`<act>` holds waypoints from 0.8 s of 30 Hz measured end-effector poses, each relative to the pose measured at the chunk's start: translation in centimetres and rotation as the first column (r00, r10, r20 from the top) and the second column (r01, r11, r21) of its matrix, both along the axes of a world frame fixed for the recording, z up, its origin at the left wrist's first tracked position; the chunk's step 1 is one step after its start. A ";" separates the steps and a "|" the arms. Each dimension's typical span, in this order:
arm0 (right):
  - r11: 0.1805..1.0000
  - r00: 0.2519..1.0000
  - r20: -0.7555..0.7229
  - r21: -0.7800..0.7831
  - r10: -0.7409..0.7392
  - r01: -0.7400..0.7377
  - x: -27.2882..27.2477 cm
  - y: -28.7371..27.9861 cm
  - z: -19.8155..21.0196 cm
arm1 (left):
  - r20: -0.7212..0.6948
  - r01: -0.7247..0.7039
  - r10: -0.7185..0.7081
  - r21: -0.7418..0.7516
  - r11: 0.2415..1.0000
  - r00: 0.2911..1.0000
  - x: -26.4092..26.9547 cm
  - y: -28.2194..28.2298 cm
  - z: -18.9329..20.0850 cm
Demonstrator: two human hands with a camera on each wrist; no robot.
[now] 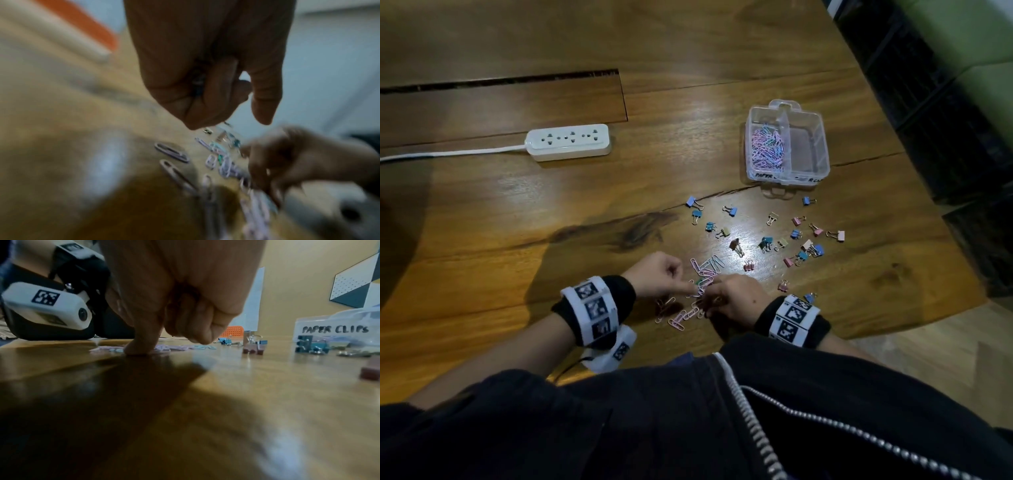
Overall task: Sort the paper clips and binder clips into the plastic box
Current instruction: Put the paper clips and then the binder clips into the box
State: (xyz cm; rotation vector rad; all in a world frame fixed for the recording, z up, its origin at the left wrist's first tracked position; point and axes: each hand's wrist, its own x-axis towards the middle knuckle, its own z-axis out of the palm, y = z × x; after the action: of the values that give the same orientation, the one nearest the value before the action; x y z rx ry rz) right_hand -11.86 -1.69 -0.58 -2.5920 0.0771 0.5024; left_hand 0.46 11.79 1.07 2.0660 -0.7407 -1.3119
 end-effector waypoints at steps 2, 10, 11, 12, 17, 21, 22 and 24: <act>1.000 1.000 -0.013 -0.008 0.000 0.000 0.1 -0.2 -0.2 | 0.240 0.208 -0.225 0.093 0.974 0.944 -0.8 0.4 -0.2; 0.991 0.992 -0.053 0.051 -0.118 0.121 0.0 -0.6 -0.4 | 0.446 0.496 -0.575 0.292 0.818 0.686 -2.7 0.8 -1.7; 0.962 0.975 -0.068 0.162 -0.211 0.219 0.0 -0.7 -0.4 | 0.455 0.501 -0.577 0.288 0.816 0.678 -2.8 0.8 -1.7; 0.898 0.943 -0.100 0.289 -0.316 0.331 0.1 -0.9 -0.3 | 0.463 0.498 -0.567 0.275 0.823 0.681 -2.8 0.7 -1.8; 0.380 0.749 -0.398 0.678 -0.530 0.629 0.4 -2.1 0.8 | 0.497 0.505 -0.572 0.279 0.817 0.652 -2.5 -0.1 -1.7; 0.084 0.671 -0.552 0.738 -0.495 0.669 0.5 -2.7 0.9 | 0.432 0.392 -0.415 0.145 0.908 0.801 -1.7 -0.6 -1.4; 0.063 0.650 -0.577 0.722 -0.495 0.689 0.5 -2.6 0.8 | 0.330 0.289 -0.296 0.071 0.955 0.896 -1.3 -0.7 -1.2; 0.079 0.611 -0.617 0.669 -0.497 0.739 0.6 -2.4 0.8 | -0.031 -0.027 0.025 -0.064 0.998 0.999 -0.2 -0.7 -0.9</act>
State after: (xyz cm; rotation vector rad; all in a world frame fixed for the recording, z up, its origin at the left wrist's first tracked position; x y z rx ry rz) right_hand -11.26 -4.09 0.27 -1.1463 0.7773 0.3322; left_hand 0.22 11.13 0.21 1.9946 -0.7309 -1.2860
